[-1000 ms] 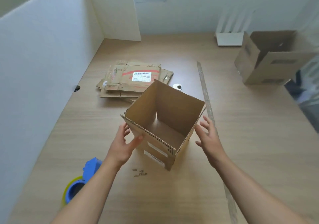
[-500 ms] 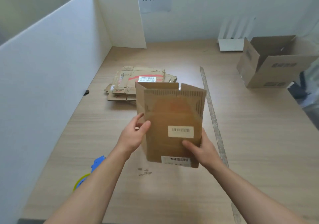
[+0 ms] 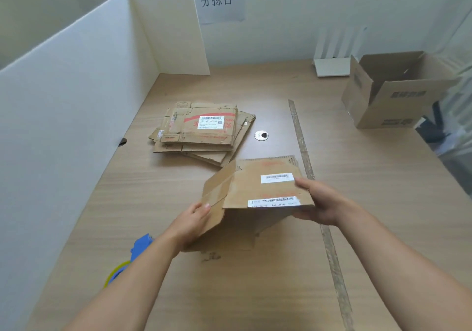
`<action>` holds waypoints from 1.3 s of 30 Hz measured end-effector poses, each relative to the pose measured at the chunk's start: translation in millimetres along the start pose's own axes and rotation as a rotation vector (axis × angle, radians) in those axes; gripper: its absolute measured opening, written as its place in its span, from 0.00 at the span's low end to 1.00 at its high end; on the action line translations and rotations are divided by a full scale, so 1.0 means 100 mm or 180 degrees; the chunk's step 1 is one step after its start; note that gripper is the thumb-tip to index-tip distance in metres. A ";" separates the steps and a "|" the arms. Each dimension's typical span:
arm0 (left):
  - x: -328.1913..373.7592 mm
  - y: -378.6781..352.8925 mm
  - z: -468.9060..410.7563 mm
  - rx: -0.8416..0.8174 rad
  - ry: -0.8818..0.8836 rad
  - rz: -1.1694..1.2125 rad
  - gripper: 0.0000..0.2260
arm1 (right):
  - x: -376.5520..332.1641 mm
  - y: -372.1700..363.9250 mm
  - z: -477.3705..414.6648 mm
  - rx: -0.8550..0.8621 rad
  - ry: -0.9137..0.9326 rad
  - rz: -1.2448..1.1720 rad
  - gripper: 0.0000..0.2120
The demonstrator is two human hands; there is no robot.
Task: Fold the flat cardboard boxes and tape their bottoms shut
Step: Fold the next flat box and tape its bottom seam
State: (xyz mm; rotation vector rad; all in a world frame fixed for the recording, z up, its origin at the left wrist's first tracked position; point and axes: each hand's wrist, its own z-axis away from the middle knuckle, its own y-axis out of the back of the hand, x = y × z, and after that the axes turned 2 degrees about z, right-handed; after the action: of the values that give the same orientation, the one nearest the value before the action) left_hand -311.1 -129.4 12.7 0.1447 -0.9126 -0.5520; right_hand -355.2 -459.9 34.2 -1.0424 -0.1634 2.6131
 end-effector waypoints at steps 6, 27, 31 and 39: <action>0.08 0.00 0.07 -0.0040 -0.0123 0.0481 0.20 | 0.10 0.12 0.05 -0.0093 0.0473 -0.0379 0.16; 0.66 0.19 0.58 0.0060 -0.0825 0.0527 0.27 | -0.14 -0.49 0.43 -0.0067 0.1789 0.0492 0.17; 0.66 0.12 0.50 0.0098 -0.1185 0.0804 0.21 | -0.21 -0.62 0.33 -0.0105 0.1780 0.1156 0.17; 0.46 0.19 0.47 -0.0486 -0.1487 0.0117 0.32 | -0.02 -0.51 0.29 -0.0282 0.1992 0.2073 0.20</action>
State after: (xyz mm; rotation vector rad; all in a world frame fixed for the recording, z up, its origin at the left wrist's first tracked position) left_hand -318.6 -131.1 80.9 -0.1463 -1.3180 -0.6314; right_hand -360.8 -412.3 68.5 -2.1786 0.2521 2.6311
